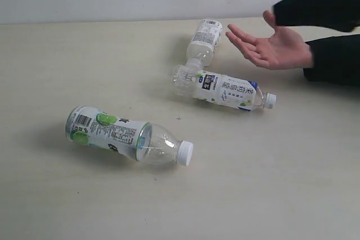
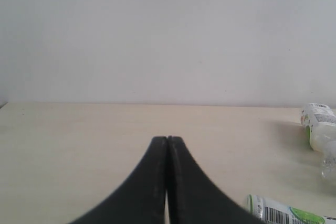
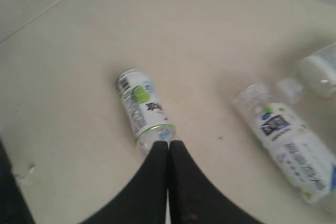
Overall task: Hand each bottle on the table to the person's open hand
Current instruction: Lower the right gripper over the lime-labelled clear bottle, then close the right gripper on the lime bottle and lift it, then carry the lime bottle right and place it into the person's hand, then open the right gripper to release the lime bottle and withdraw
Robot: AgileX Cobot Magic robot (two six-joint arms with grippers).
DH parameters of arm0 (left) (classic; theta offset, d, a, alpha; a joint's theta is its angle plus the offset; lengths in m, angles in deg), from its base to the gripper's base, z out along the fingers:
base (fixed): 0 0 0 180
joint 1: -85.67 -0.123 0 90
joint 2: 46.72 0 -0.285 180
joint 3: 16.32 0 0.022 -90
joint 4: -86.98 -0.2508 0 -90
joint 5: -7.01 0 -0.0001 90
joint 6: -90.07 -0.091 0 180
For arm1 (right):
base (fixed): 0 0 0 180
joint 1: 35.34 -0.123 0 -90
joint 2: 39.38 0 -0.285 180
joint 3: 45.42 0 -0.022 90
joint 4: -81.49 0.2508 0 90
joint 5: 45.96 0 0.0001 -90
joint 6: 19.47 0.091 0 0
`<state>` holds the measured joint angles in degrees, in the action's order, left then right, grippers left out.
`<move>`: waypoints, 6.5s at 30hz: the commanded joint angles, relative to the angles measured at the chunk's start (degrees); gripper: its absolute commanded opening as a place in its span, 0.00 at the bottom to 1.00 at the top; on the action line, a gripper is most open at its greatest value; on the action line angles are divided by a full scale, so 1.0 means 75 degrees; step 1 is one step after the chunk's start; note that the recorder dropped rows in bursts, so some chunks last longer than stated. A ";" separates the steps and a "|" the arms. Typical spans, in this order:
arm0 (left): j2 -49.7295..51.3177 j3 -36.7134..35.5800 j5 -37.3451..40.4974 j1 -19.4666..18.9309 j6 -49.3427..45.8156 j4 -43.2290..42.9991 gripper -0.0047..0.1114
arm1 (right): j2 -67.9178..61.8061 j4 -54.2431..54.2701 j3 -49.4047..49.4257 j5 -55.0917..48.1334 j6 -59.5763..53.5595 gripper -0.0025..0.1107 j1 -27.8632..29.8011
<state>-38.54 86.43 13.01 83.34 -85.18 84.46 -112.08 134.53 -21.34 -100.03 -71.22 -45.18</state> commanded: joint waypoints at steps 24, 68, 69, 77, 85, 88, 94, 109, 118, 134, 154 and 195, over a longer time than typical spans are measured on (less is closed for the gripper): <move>-0.0052 0.0004 -0.0053 0.0019 -0.0006 0.0020 0.04 | -0.6912 -0.6522 -0.3963 0.2414 0.2742 0.78 -0.5434; -0.0052 0.0004 -0.0053 0.0019 -0.0006 0.0020 0.04 | -0.5941 -0.6684 -0.4010 0.1870 0.4056 0.02 -0.5521; -0.0052 0.0004 -0.0053 0.0019 -0.0006 0.0020 0.04 | -0.5789 -0.6684 -0.4010 0.1766 0.4061 0.02 -0.5521; -0.0052 0.0004 -0.0053 0.0019 -0.0006 0.0020 0.04 | -0.4789 -0.8546 -0.4010 0.0716 0.5819 0.02 -0.5487; -0.0052 0.0004 -0.0053 0.0019 -0.0006 0.0020 0.04 | -0.4332 -0.9070 -0.4010 -0.0556 0.6959 0.02 -0.4259; -0.0052 0.0004 -0.0053 0.0019 -0.0006 0.0020 0.04 | -0.4297 -0.9070 -0.4010 -0.0713 0.7396 0.02 -0.3592; -0.0052 0.0004 -0.0053 0.0019 -0.0006 0.0020 0.04 | -0.4385 -0.8713 -0.4010 -0.0749 0.7793 0.02 -0.2235; -0.0052 0.0004 -0.0053 0.0019 -0.0006 0.0020 0.04 | -0.5989 -0.8709 -0.4907 -0.0462 0.7638 0.02 -0.0757; -0.0052 0.0004 -0.0053 0.0019 -0.0006 0.0020 0.04 | -0.7306 -0.8564 -0.6457 -0.1032 0.7638 0.02 -0.0757; -0.0052 0.0004 -0.0053 0.0019 -0.0006 0.0020 0.04 | -0.7703 -0.8989 -0.6551 -0.1166 0.7703 0.10 -0.0757; -0.0052 0.0004 -0.0053 0.0019 -0.0006 0.0020 0.04 | -0.7581 -0.9420 -0.6571 -0.0949 0.7912 0.91 -0.0869; -0.0052 0.0004 -0.0053 0.0019 -0.0006 0.0020 0.04 | 0.4298 -0.8841 0.1065 -0.0049 0.6246 0.02 -0.0869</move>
<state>-38.54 86.43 13.01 83.34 -85.18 84.46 -87.21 68.77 -19.76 -106.27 -23.37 -51.53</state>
